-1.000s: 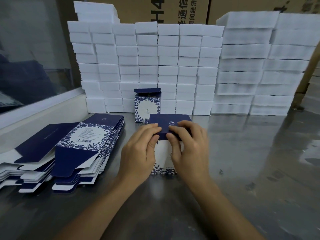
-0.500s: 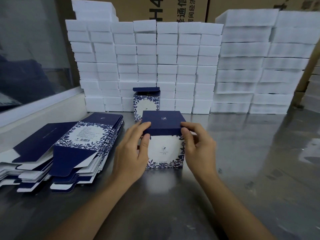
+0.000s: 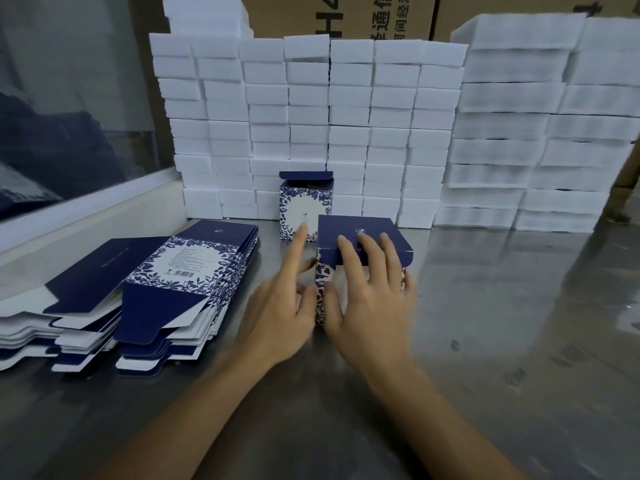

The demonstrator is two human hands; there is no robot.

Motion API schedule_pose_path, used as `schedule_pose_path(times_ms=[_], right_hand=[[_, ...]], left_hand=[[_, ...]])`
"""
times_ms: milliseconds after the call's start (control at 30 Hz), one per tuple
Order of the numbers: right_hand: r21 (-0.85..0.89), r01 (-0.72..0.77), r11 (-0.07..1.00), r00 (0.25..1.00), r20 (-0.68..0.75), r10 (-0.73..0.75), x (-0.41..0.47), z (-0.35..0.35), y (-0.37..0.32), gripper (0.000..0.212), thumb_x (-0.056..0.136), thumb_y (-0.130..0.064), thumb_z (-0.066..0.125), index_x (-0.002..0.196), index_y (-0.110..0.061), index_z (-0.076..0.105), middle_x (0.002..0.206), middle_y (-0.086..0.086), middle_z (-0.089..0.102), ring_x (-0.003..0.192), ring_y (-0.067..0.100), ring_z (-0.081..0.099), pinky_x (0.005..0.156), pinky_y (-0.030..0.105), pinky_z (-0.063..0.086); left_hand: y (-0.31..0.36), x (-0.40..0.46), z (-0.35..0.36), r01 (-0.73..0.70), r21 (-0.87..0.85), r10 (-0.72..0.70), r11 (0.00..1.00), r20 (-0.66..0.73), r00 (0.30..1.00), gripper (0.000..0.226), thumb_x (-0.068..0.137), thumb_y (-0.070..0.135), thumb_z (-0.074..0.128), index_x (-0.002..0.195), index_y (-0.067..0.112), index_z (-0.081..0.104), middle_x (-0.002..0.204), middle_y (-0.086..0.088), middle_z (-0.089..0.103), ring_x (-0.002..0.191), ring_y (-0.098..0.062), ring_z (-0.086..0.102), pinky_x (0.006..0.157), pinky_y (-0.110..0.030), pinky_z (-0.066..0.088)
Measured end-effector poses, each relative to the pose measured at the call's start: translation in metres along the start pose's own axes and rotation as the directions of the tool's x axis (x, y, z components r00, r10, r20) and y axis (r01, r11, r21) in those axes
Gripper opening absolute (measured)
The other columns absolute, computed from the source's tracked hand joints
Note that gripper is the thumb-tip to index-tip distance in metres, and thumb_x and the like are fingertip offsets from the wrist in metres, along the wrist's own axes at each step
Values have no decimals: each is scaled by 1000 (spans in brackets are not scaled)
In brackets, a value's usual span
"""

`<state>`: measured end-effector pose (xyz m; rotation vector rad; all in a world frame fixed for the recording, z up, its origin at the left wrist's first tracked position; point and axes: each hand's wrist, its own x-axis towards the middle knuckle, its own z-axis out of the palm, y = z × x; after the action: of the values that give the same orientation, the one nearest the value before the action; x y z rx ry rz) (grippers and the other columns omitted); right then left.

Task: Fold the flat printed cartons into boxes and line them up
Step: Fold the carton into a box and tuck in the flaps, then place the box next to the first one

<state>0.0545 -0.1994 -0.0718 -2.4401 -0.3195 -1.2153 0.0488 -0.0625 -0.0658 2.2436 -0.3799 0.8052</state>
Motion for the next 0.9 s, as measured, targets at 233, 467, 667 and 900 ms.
schedule_pose_path(times_ms=[233, 467, 667, 900], right_hand=[[-60, -114, 992, 989, 92, 119, 25, 30, 30, 63, 92, -34, 59, 151, -24, 42, 162, 6, 30, 155, 32, 10, 102, 59, 41], [-144, -154, 977, 972, 155, 176, 57, 73, 49, 72, 91, -39, 51, 157, -30, 23, 169, 1, 9, 156, 30, -6, 106, 61, 38], [-172, -127, 977, 945, 277, 172, 88, 108, 57, 83, 93, -46, 47, 159, -33, 0, 168, -3, -12, 153, 29, -20, 111, 64, 32], [-121, -159, 980, 843, 500, 198, 94, 132, 64, 86, 94, -43, 46, 157, -38, -11, 164, -9, -29, 155, 33, -10, 110, 71, 21]], left_hand=[[-42, 17, -38, 378, 609, -406, 697, -99, 908, 38, 93, 41, 52, 127, 25, 54, 133, -3, 51, 125, -26, 45, 108, -57, 18], [-58, 22, -50, 426, 647, -540, 632, -26, 841, 38, 96, 37, 47, 133, 26, 50, 135, -5, 52, 124, -30, 46, 100, -49, 33], [-68, 17, -44, 406, 656, -464, 636, -96, 881, 40, 93, 40, 52, 131, 28, 50, 130, -2, 50, 121, -27, 41, 98, -47, 32], [-74, 15, -37, 385, 692, -439, 611, -108, 892, 49, 89, 49, 52, 134, 31, 43, 127, -1, 44, 119, -24, 38, 96, -45, 30]])
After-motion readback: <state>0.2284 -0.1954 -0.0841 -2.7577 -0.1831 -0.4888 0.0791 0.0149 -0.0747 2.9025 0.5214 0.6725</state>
